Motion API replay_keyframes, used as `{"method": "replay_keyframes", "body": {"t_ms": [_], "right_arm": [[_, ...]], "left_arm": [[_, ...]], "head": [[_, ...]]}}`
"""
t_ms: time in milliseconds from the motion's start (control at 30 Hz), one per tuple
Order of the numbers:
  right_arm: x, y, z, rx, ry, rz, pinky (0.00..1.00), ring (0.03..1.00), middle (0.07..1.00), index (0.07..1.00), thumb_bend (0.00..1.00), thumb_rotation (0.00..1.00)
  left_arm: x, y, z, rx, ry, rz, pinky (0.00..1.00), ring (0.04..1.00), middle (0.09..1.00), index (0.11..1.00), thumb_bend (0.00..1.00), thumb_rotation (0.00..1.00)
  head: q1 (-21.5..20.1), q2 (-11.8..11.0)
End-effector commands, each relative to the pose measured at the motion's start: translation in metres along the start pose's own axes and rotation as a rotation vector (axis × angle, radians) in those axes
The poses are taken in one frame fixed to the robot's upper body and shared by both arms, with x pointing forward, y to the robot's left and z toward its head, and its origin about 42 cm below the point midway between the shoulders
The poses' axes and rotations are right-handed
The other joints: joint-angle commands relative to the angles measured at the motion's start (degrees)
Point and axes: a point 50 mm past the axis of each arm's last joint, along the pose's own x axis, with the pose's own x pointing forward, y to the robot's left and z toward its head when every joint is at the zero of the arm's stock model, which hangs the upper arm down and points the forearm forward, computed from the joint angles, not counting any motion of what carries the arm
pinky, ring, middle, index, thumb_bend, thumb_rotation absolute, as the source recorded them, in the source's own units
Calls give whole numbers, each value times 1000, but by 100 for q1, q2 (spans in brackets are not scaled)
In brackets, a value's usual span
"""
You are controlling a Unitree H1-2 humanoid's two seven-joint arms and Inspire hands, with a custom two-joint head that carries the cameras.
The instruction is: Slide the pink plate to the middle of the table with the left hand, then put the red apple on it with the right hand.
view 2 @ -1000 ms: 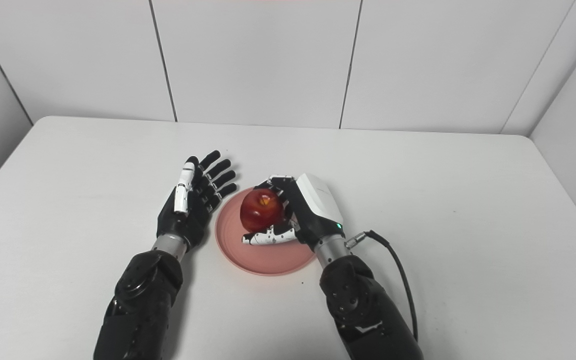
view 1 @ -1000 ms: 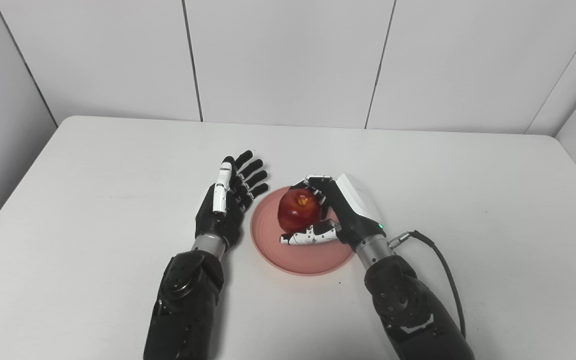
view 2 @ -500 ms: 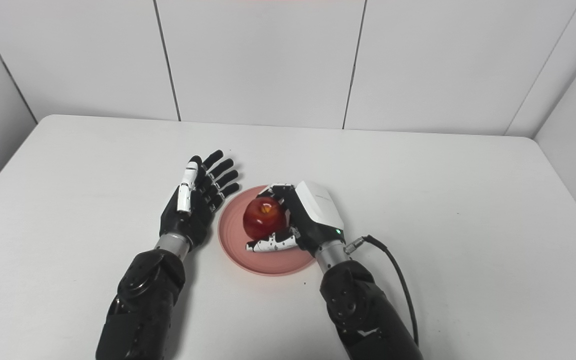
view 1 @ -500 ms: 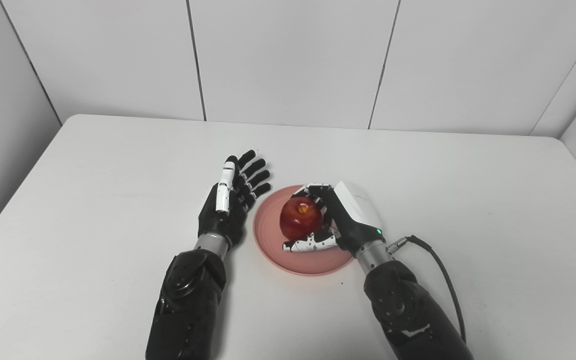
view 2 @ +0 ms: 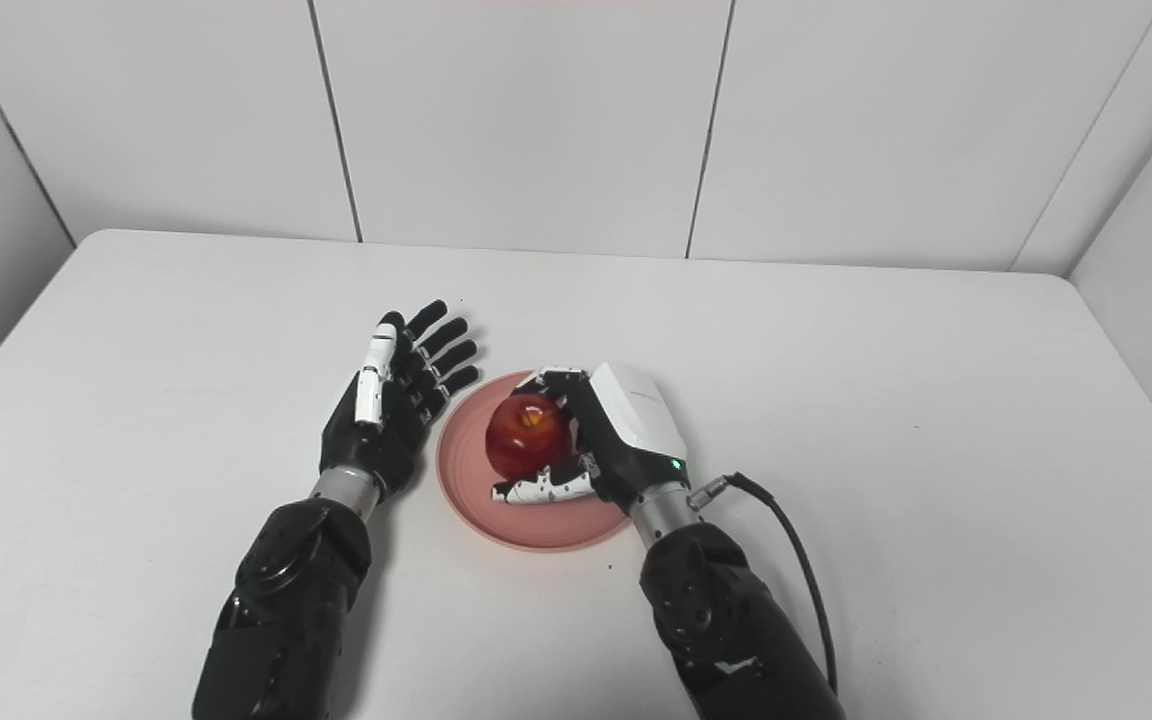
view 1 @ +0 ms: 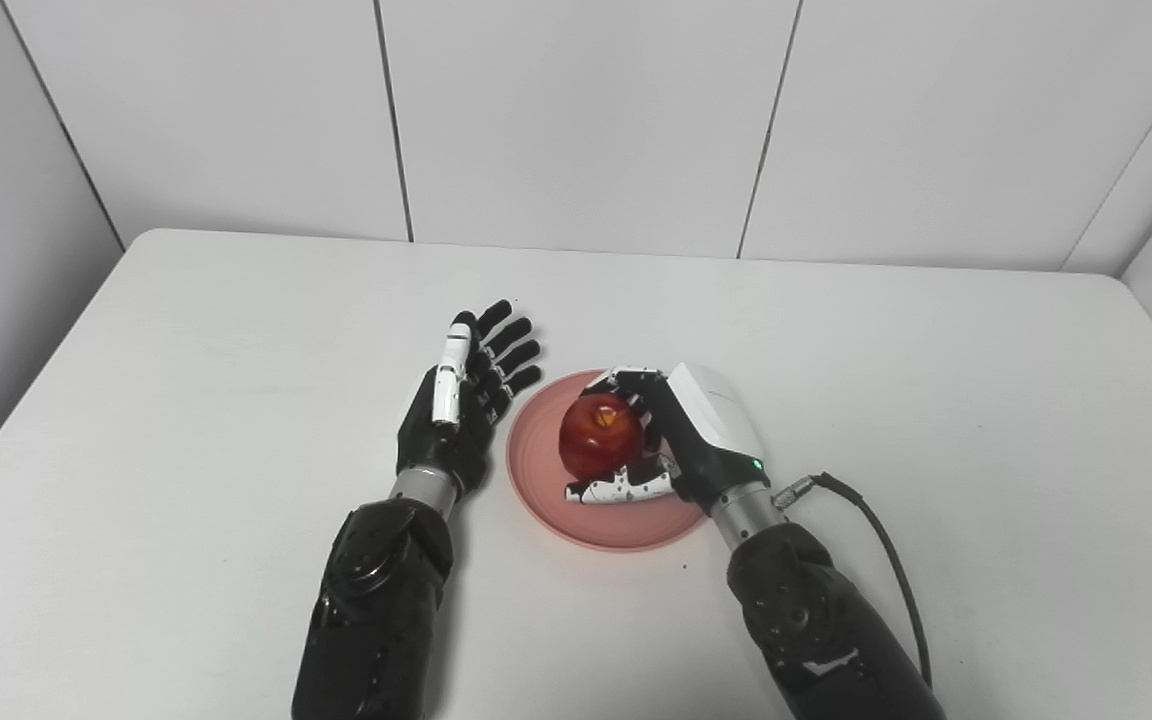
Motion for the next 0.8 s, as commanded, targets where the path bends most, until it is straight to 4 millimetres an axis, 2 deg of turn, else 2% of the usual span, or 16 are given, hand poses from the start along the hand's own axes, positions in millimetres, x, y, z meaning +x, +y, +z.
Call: {"method": "replay_keyframes", "body": {"t_ms": [0, 33, 67, 100, 167, 300, 467, 767], "right_arm": [[7, -11, 13, -11, -61, -40, 365, 450, 470, 512, 528, 4], [7, -11, 13, -9, -56, -37, 399, 481, 539, 498, 524, 99], [7, -11, 13, -8, -50, -32, 417, 497, 563, 519, 595, 133], [7, -12, 14, -7, -46, -29, 430, 511, 579, 565, 734, 168], [7, -12, 14, -4, -39, -24, 449, 528, 597, 610, 866, 214], [7, -13, 15, -6, -35, -16, 499, 573, 630, 650, 976, 301], [6, -14, 17, -13, -35, -8, 551, 629, 680, 691, 1000, 389], [3, -19, 19, -37, -35, 8, 616, 699, 753, 769, 1000, 467]], "left_arm": [[2, -5, 0, 2, 22, -7, 831, 843, 852, 845, 361, 1000], [2, -5, 0, 3, 22, -6, 826, 841, 851, 844, 360, 1000], [2, -5, 1, 4, 22, -6, 823, 840, 850, 843, 360, 1000], [2, -5, 1, 5, 22, -6, 820, 838, 849, 842, 359, 1000], [2, -5, 1, 8, 23, -4, 816, 836, 846, 841, 358, 1000], [2, -5, 2, 9, 23, -4, 819, 840, 848, 845, 356, 1000], [2, -4, 1, 9, 23, -3, 819, 838, 847, 844, 355, 1000], [2, -4, 1, 5, 26, -3, 826, 840, 850, 845, 358, 1000]], "head": [[-5, 4], [-5, 4], [-14, 3], [-15, 2], [-20, 4], [-37, -1], [-58, -6], [-69, -9]]}}
